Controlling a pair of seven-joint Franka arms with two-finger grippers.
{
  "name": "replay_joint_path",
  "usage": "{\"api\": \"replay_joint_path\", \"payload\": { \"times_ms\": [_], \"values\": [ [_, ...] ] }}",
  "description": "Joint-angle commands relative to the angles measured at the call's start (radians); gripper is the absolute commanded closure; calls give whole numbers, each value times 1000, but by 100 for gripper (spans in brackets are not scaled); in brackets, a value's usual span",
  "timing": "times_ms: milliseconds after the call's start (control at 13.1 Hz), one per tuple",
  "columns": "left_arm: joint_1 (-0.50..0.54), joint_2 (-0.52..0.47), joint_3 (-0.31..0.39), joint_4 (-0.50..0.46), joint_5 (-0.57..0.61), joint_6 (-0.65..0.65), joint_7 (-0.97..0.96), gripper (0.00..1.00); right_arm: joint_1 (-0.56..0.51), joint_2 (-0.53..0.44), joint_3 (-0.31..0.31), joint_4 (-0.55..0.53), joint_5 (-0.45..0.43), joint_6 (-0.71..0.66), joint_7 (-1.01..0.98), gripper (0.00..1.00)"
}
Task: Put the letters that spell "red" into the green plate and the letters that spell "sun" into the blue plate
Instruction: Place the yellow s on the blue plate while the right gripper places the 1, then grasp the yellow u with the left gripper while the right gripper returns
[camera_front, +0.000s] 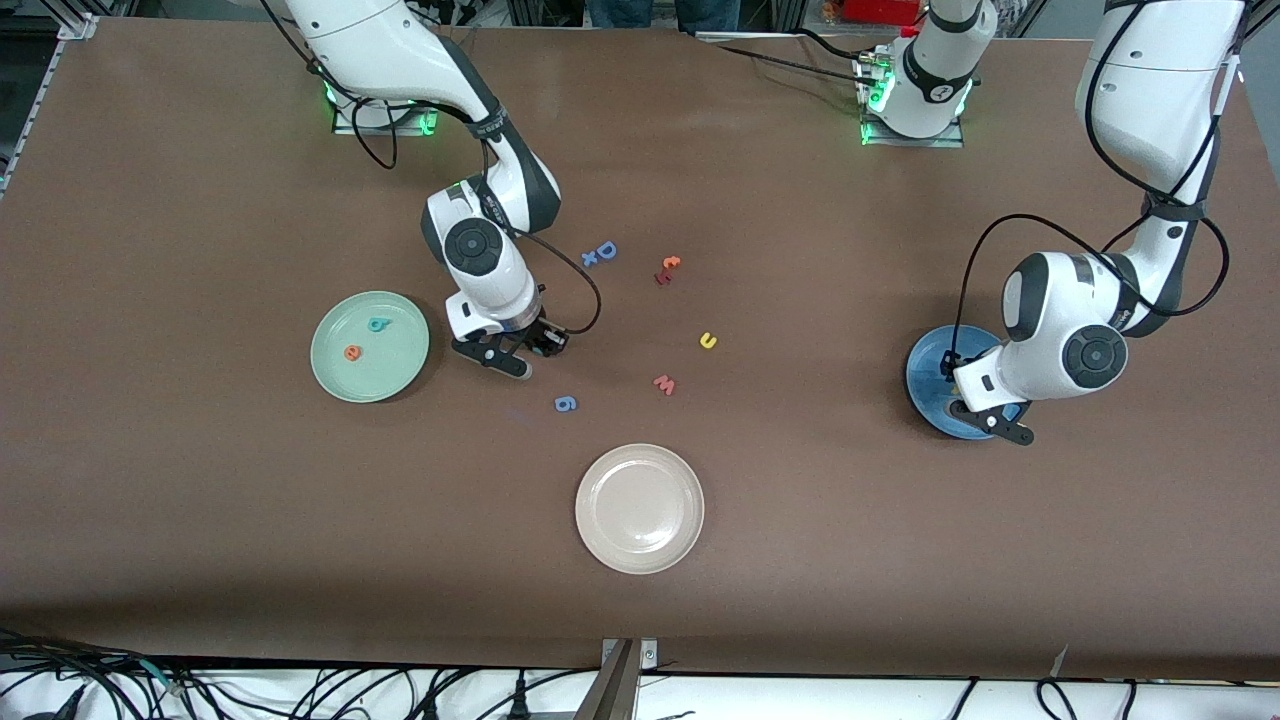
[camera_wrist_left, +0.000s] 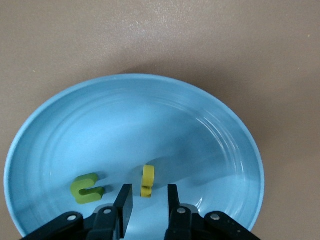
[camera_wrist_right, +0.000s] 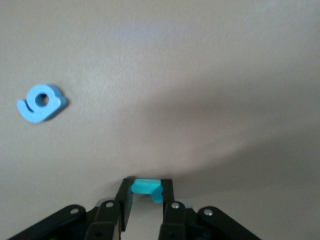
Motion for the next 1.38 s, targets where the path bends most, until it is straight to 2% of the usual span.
{"api": "replay_joint_path", "payload": {
  "times_ms": [0, 77, 230, 459, 613, 995, 1072, 1225, 1302],
  "values": [
    [-12, -28, -8, 1, -28, -22, -52, 64, 2, -71, -50, 8, -11, -99, -30, 81],
    [-15, -37, -12, 10, -30, -56, -57, 64, 2, -103, -66, 7, -11, -148, -79, 81],
    [-33, -71, -28, 19, -72, -88, -59, 63, 2, -158, -138, 7, -11, -270, -210, 81],
    [-122, -123, -31, 33, -83, -119, -82, 45, 0, -183, -279, -13, -9, -372, -433, 81],
    [-192, -137, -29, 35, -93, -119, -196, 0, -4, -177, -346, -64, 6, -352, -560, 81],
    [-378, -122, -31, 65, -94, -101, -338, 0, -18, -137, -351, -174, 6, -187, -584, 78],
    [-409, -107, -31, 82, -94, -93, -355, 0, -23, -128, -351, -174, 6, -185, -584, 63],
    [-450, -67, -31, 116, -88, -75, -358, 0, -24, -134, -351, -170, 6, -191, -584, 12],
    [-472, -53, -31, 118, -79, -40, -341, 0, -24, -152, -353, -167, 6, -194, -587, 0]
  ]
}}
